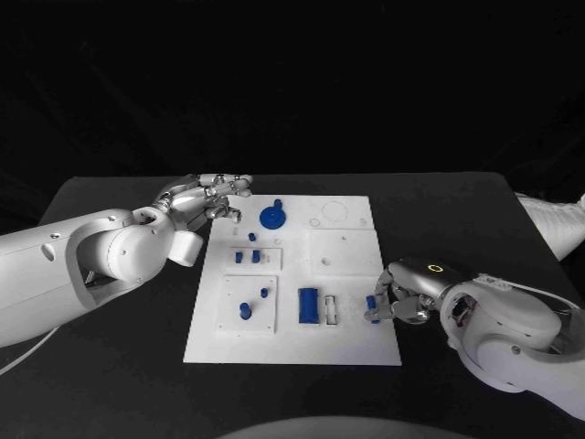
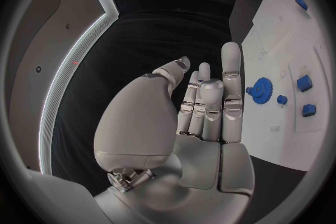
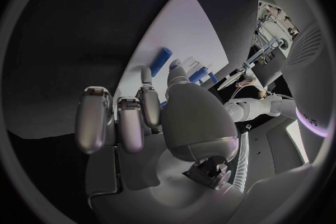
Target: Assemble the parts on the task board
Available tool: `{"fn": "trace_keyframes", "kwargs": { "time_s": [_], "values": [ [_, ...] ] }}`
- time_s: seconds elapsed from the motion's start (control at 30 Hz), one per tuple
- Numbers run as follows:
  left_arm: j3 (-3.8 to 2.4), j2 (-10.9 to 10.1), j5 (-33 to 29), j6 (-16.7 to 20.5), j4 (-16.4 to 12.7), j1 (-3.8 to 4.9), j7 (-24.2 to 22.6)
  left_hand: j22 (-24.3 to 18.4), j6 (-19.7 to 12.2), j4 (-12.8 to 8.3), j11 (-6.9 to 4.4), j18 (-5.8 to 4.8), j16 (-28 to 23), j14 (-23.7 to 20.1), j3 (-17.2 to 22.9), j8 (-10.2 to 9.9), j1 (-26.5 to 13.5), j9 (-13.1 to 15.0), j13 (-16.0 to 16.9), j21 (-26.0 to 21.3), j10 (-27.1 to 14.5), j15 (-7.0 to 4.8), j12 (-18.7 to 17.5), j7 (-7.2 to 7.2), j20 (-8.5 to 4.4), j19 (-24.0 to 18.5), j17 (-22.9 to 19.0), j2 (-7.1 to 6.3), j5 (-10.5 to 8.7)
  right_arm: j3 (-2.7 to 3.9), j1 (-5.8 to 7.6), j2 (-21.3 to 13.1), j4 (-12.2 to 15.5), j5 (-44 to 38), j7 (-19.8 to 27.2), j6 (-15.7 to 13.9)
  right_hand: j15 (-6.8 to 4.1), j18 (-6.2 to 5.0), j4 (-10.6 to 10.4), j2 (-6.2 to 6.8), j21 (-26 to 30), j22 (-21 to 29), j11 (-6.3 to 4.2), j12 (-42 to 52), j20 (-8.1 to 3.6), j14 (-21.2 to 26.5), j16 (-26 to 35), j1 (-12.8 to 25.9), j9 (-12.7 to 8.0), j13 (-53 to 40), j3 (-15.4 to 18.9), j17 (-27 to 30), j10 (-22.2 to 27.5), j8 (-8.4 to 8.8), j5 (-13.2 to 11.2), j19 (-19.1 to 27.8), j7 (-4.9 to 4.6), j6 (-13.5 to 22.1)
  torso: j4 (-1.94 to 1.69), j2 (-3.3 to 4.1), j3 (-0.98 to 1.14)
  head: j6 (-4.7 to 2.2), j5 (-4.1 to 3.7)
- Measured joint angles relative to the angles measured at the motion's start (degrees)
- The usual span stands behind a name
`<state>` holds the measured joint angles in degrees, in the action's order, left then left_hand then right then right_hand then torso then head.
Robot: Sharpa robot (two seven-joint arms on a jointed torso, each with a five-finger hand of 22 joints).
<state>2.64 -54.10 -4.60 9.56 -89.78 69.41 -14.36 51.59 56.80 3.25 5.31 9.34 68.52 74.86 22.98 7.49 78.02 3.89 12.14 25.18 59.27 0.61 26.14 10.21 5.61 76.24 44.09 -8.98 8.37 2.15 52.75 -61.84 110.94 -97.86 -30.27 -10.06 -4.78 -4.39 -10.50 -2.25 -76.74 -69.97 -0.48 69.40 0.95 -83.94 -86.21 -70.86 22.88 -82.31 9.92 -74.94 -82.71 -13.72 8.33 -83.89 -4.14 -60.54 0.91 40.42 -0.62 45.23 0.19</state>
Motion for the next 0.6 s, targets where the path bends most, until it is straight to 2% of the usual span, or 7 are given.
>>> {"fn": "trace_keyframes", "kwargs": {
  "time_s": [0.17, 0.27, 0.33, 0.47, 0.6],
  "values": [
    [0.00, -0.1, 0.0, 0.0, 0.0, 0.00, 0.0, 0.0, 0.0, 0.0, 0.00, 0.00, 0.0, 0.0, 0.0, 0.0, 0.0, 0.0, 0.0, 0.0, 0.0, 0.00, 0.0, 0.00, 0.00, 0.0, 0.0, 0.00, 0.00, 0.20, -0.16, 0.9, -0.5, -2.3, -0.8, 1.1, 0.00, 0.00, 1.0, 0.17, 0.0, 0.0, 0.01, 0.1, 0.00, 0.0, 0.2, -1.0, 0.0, 0.0, -1.0, 0.0, 0.0, 0.35, -0.1, 0.0, 0.13, -0.4, -0.01, -0.01, -0.01, 0.10, 0.04],
    [0.00, -0.1, 0.0, 0.0, 0.0, 0.00, 0.0, 0.0, 0.0, 0.0, 0.00, 0.00, 0.0, 0.0, 0.0, 0.0, 0.0, 0.0, 0.0, 0.0, 0.0, 0.00, 0.0, 0.00, 0.00, 0.0, 0.0, 0.00, 0.00, 0.31, -0.36, 1.4, -0.6, -3.7, -1.1, 1.5, 0.11, 0.00, 2.2, 0.28, 0.0, 0.0, 0.10, 0.1, 0.00, -0.1, 0.2, -3.2, 0.0, -0.2, -2.9, 0.0, 0.1, 0.69, -3.4, 0.0, 0.25, -0.9, -0.01, -0.01, -0.01, 0.20, 0.09],
    [0.00, -0.1, 0.0, 0.0, 0.0, 0.00, 0.0, 0.0, 0.0, 0.0, 0.00, 0.00, 0.0, 0.0, 0.0, 0.0, 0.0, 0.0, 0.0, 0.0, 0.0, 0.00, 0.0, 0.00, 0.00, 0.0, 0.0, 0.00, 0.00, 0.37, -0.46, 1.8, -0.7, -4.5, -1.2, 1.7, 0.20, 0.00, 2.8, 0.41, 0.0, -0.1, 0.08, 0.0, 0.00, 0.0, 0.2, -4.1, 0.0, -1.1, -3.8, 0.0, 0.1, 0.90, -4.4, 0.0, 0.24, -1.1, 0.00, -0.01, -0.01, 0.26, 0.11],
    [0.00, -0.1, 0.0, -0.1, 0.0, 0.00, 0.0, 0.0, 0.0, 0.0, 0.00, 0.00, 0.0, 0.0, 0.0, 0.0, 0.0, 0.0, 0.0, 0.0, 0.0, 0.00, 0.0, 0.00, 0.00, 0.0, 0.0, 0.00, 0.00, 0.51, -0.78, 2.8, -0.9, -6.4, -1.4, 2.1, 0.21, 0.00, 4.4, 1.48, 0.0, -0.3, 0.08, -0.2, 0.00, 0.0, 0.2, -5.2, 0.0, -1.5, -5.8, 0.0, 0.1, 1.46, -4.4, 0.0, 0.51, -1.4, -0.01, -0.02, 0.00, 0.31, 0.13],
    [0.00, -0.2, 0.0, -0.1, -0.1, -0.01, 0.1, 0.0, 0.0, 0.0, 0.00, 0.00, 0.0, 0.0, 0.0, 0.0, 0.0, 0.0, 0.0, 0.0, 0.0, 0.00, 0.0, 0.00, 0.00, 0.0, 0.0, 0.00, 0.00, 0.55, -0.95, 3.1, -0.9, -7.7, -1.5, 2.4, 0.28, 0.00, 6.6, 2.53, 0.0, -0.4, 0.06, -0.3, 0.00, -0.1, 0.2, -6.5, 0.0, -1.5, -8.7, 0.0, 0.1, 2.00, -2.6, 0.0, 0.67, -1.7, -0.03, -0.02, 0.02, 0.38, 0.15]
  ]
}}
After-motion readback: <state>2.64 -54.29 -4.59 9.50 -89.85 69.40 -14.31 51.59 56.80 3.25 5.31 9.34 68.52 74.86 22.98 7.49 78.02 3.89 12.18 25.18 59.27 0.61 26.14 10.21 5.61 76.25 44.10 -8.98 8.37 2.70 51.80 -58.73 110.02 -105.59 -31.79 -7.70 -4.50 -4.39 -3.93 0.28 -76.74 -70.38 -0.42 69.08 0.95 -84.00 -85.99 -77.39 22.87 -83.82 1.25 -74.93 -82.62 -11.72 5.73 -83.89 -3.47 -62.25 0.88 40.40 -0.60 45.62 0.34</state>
